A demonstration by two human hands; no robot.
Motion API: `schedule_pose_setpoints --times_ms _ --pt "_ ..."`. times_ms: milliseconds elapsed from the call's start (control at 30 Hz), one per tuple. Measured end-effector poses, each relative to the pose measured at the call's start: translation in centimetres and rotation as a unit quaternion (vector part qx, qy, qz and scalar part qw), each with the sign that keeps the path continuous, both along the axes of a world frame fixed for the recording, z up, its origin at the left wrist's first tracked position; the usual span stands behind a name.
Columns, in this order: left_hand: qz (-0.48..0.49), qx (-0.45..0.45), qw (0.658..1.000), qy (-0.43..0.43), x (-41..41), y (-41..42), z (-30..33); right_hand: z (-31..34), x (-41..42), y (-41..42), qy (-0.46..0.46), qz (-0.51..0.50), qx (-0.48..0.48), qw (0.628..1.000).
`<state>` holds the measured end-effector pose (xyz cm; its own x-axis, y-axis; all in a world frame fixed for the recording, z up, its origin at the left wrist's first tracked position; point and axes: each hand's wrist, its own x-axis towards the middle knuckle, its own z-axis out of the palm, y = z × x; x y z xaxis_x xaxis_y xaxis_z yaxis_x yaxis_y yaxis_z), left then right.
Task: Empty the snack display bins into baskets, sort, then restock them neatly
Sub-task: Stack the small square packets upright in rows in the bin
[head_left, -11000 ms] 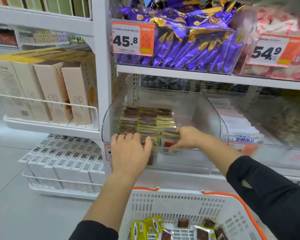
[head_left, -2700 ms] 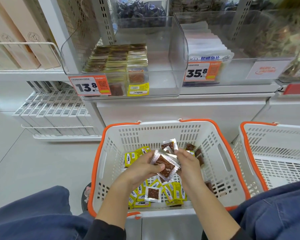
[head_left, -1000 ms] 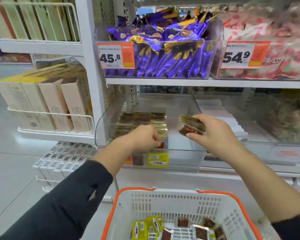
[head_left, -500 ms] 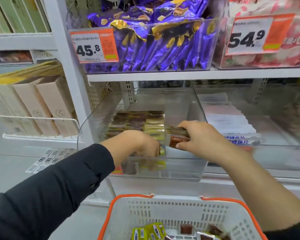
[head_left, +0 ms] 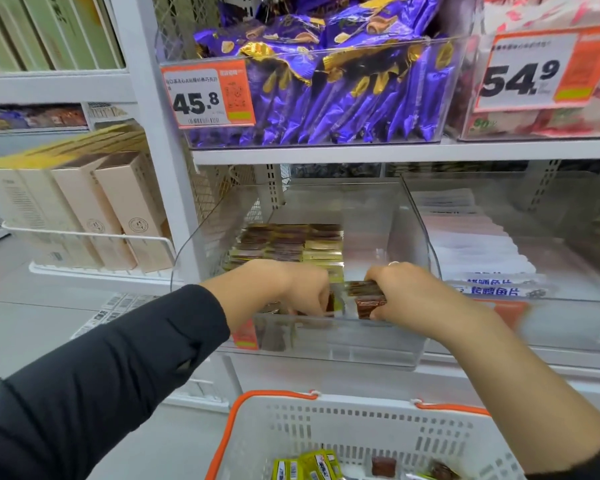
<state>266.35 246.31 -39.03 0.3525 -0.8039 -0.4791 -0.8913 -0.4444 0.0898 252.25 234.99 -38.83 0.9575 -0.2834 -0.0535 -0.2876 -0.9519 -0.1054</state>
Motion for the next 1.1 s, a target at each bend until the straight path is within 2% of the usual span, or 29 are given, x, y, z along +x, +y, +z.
schedule_pose_setpoints --times_ms 67,167,233,367,467,667,800,967,1033,1100 --pt "-0.008 -0.082 0.995 -0.050 0.4 0.9 0.2 -0.1 0.1 -0.1 0.016 -0.001 0.016 1.000" --pt "-0.039 -0.148 0.972 -0.176 0.5 1.6 -0.3 0.3 0.2 -0.2 0.040 0.008 0.066 0.997" --pt "-0.040 -0.192 0.960 -0.199 1.1 1.7 -1.1 0.6 0.5 -0.3 0.074 0.022 0.089 0.993" --pt "0.005 -0.238 0.957 -0.168 1.6 1.7 -2.1 0.5 2.4 -0.3 0.147 0.042 0.108 0.982" --pt "0.032 -0.279 0.948 -0.152 1.4 2.4 -2.3 -0.8 4.0 0.4 0.161 0.021 0.119 0.980" --pt "0.123 -0.374 0.912 -0.117 1.1 6.9 -2.1 -2.3 4.6 0.6 0.137 -0.059 0.188 0.971" --pt "0.187 -0.395 0.897 -0.063 0.8 9.5 -2.4 -2.1 5.3 1.7 0.128 -0.075 0.201 0.968" --pt "0.201 -0.426 0.877 -0.096 -0.2 10.5 -3.0 -1.4 5.0 2.7 0.117 -0.110 0.317 0.935" --pt "0.192 -0.448 0.867 -0.099 -0.6 10.6 -3.0 -0.8 4.0 2.4 0.099 -0.118 0.286 0.946" --pt "0.182 -0.482 0.850 -0.109 -1.4 10.7 -2.8 -0.6 2.8 2.1 0.023 -0.127 0.251 0.959"
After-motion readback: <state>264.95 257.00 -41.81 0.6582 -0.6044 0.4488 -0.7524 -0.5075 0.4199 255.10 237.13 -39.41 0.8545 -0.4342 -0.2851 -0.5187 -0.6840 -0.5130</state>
